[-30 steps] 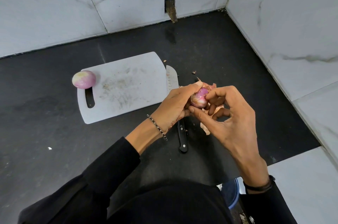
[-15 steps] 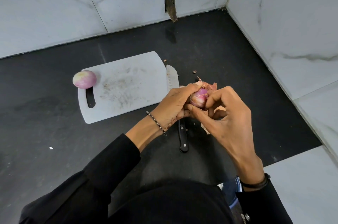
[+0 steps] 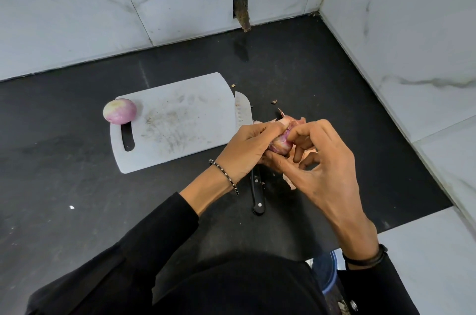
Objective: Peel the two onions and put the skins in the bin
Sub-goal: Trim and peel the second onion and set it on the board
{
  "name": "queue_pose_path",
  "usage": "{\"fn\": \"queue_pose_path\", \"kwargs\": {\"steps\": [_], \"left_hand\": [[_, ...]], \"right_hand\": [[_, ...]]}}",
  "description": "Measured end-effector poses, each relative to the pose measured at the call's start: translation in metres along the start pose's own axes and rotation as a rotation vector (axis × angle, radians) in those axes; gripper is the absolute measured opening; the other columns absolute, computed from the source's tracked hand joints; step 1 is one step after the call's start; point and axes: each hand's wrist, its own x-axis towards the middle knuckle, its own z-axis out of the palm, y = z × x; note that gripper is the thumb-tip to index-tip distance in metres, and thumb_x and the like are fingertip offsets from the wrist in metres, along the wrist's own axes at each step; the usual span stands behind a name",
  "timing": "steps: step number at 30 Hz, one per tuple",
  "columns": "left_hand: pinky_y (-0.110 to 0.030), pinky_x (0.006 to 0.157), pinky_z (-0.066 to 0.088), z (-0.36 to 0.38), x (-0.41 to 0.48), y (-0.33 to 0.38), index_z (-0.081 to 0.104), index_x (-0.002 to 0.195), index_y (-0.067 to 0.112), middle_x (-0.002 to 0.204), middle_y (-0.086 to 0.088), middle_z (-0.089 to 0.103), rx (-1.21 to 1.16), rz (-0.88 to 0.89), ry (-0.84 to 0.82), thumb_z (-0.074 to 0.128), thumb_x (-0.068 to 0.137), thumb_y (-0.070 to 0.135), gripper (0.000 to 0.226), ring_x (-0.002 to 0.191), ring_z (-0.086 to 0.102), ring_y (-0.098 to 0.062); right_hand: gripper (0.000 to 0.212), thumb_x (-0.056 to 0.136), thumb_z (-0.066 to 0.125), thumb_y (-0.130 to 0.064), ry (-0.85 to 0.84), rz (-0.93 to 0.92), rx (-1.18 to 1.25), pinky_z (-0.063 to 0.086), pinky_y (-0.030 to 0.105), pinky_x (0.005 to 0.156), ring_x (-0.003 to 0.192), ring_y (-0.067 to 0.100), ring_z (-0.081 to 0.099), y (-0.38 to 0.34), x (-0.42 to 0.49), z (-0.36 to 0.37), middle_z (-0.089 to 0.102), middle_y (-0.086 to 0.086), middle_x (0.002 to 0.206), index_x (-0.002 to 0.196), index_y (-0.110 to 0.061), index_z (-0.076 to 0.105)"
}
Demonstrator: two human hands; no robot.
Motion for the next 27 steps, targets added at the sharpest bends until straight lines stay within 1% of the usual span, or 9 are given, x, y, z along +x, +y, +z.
{"fn": "queue_pose_path", "kwargs": {"steps": [2, 5, 7, 10, 12, 14, 20, 22, 27], "left_hand": [[-0.029, 0.059, 0.058, 0.0, -0.001, -0.001, 0.073, 0.085, 0.015, 0.075, -0.003, 0.071, 0.049, 0.033, 0.028, 0.051, 0.099, 0.038, 0.035, 0.068, 0.07, -0.012], [-0.044, 0.067, 0.062, 0.001, 0.002, -0.005, 0.07, 0.084, 0.012, 0.075, -0.005, 0.068, 0.145, 0.05, 0.064, 0.052, 0.099, 0.038, 0.036, 0.066, 0.07, -0.019], [-0.048, 0.07, 0.061, 0.002, 0.005, -0.007, 0.069, 0.081, 0.008, 0.07, -0.006, 0.067, 0.116, 0.03, 0.063, 0.053, 0.099, 0.038, 0.039, 0.062, 0.069, -0.021], [-0.042, 0.068, 0.061, 0.002, 0.008, -0.006, 0.072, 0.089, 0.005, 0.073, -0.008, 0.07, 0.032, -0.035, 0.048, 0.053, 0.098, 0.037, 0.039, 0.063, 0.069, -0.018], [-0.039, 0.067, 0.061, 0.002, 0.01, -0.007, 0.073, 0.091, 0.008, 0.076, -0.009, 0.071, -0.007, -0.059, 0.044, 0.054, 0.098, 0.036, 0.036, 0.066, 0.07, -0.016], [-0.039, 0.067, 0.061, 0.003, 0.011, -0.007, 0.072, 0.091, 0.01, 0.076, -0.008, 0.072, -0.031, -0.058, 0.031, 0.054, 0.098, 0.037, 0.033, 0.067, 0.07, -0.016], [-0.033, 0.063, 0.06, 0.003, 0.01, -0.005, 0.071, 0.101, 0.011, 0.075, -0.002, 0.073, -0.041, -0.072, 0.026, 0.054, 0.098, 0.042, 0.036, 0.068, 0.072, -0.014], [-0.034, 0.065, 0.061, 0.001, 0.01, -0.005, 0.07, 0.103, 0.009, 0.078, -0.004, 0.073, -0.046, -0.077, 0.038, 0.054, 0.097, 0.042, 0.037, 0.068, 0.072, -0.015], [-0.033, 0.065, 0.061, -0.006, 0.01, -0.005, 0.07, 0.096, 0.007, 0.067, -0.007, 0.071, -0.022, -0.094, 0.063, 0.056, 0.096, 0.045, 0.041, 0.058, 0.067, -0.016]], "right_hand": [[0.033, 0.08, 0.08, -0.035, -0.019, 0.001, -0.017, 0.049, 0.018, 0.061, 0.077, 0.014, 0.057, 0.001, 0.001, 0.0, 0.053, -0.007, 0.098, 0.096, -0.011, 0.064], [0.027, 0.079, 0.083, -0.025, -0.039, 0.031, -0.022, 0.047, 0.013, 0.063, 0.077, 0.011, 0.056, 0.004, 0.001, 0.002, 0.051, -0.012, 0.093, 0.091, -0.011, 0.063], [0.023, 0.081, 0.085, -0.019, -0.049, 0.031, -0.055, 0.045, 0.012, 0.065, 0.078, 0.006, 0.055, 0.006, -0.002, 0.005, 0.049, -0.015, 0.092, 0.085, -0.017, 0.062], [0.026, 0.082, 0.085, -0.023, -0.019, 0.063, -0.06, 0.049, 0.023, 0.063, 0.077, 0.009, 0.056, 0.009, -0.005, 0.009, 0.053, -0.013, 0.09, 0.082, -0.018, 0.06], [0.032, 0.079, 0.087, -0.031, 0.022, 0.141, -0.007, 0.053, 0.033, 0.061, 0.076, 0.013, 0.06, 0.01, -0.005, 0.008, 0.058, -0.009, 0.086, 0.085, -0.016, 0.059], [0.037, 0.077, 0.087, -0.036, 0.038, 0.178, 0.03, 0.055, 0.037, 0.06, 0.077, 0.015, 0.062, 0.01, -0.005, 0.005, 0.06, -0.006, 0.088, 0.09, -0.017, 0.058], [0.039, 0.08, 0.083, -0.037, 0.004, 0.081, -0.028, 0.056, 0.027, 0.065, 0.087, 0.013, 0.063, 0.009, -0.002, -0.001, 0.057, -0.007, 0.105, 0.106, -0.019, 0.062], [0.034, 0.084, 0.082, -0.033, -0.029, 0.054, -0.025, 0.057, 0.026, 0.068, 0.091, 0.013, 0.064, 0.011, -0.001, -0.005, 0.059, -0.007, 0.108, 0.108, -0.015, 0.067], [0.012, 0.094, 0.073, -0.015, -0.079, -0.074, -0.115, 0.054, 0.023, 0.075, 0.097, 0.008, 0.063, 0.015, 0.0, -0.009, 0.065, -0.007, 0.108, 0.105, -0.012, 0.074]]}}
